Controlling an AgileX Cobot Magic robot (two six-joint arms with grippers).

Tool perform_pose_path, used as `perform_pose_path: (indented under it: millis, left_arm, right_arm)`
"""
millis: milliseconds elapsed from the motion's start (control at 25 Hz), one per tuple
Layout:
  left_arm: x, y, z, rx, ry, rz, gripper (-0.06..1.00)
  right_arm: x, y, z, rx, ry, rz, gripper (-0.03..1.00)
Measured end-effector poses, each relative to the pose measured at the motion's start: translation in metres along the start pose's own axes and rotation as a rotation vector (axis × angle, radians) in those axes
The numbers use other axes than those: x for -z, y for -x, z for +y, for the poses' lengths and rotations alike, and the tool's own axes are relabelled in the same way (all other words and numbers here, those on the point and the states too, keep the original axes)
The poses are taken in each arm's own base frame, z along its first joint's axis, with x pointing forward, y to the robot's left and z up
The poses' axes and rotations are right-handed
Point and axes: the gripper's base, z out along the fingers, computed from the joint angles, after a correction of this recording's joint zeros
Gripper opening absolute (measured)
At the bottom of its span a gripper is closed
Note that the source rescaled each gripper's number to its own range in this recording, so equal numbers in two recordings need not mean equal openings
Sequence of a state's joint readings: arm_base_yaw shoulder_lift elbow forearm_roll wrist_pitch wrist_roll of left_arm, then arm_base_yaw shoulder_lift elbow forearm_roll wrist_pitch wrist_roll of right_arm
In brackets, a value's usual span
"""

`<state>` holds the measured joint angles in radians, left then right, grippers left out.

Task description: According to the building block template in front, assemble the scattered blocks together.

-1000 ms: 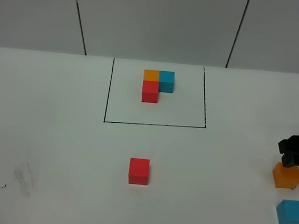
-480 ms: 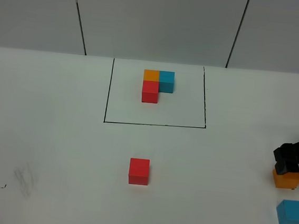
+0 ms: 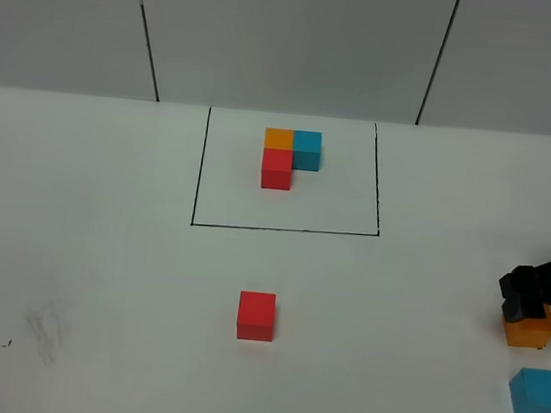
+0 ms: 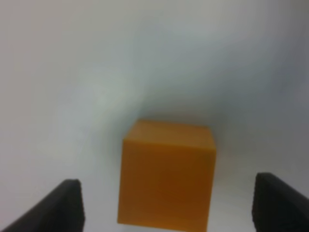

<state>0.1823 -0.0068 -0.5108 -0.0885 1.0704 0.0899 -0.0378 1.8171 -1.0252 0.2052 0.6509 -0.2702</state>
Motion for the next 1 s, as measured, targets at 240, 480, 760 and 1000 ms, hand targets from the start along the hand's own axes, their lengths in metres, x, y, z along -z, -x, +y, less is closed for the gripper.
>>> perform_pose_path:
  millis: [240,480,760,1000]
  left_arm:
    - [0.0,0.0,0.0,-0.001,0.0,0.0,0.61]
    - [0.0,0.0,0.0,-0.001,0.0,0.0,0.61]
    - [0.0,0.0,0.0,-0.002,0.0,0.0,0.61]
    - [0.0,0.0,0.0,-0.002,0.0,0.0,0.61]
  right_arm:
    - [-0.015,-0.001,-0.001,-0.019,0.01,0.027,0.51]
    - [-0.031,-0.002,-0.003,-0.039,0.015,0.044,0.51]
    - [-0.032,0.0,-0.003,-0.052,0.018,0.028,0.51]
    - [-0.032,0.001,-0.003,-0.054,0.016,0.017,0.5]
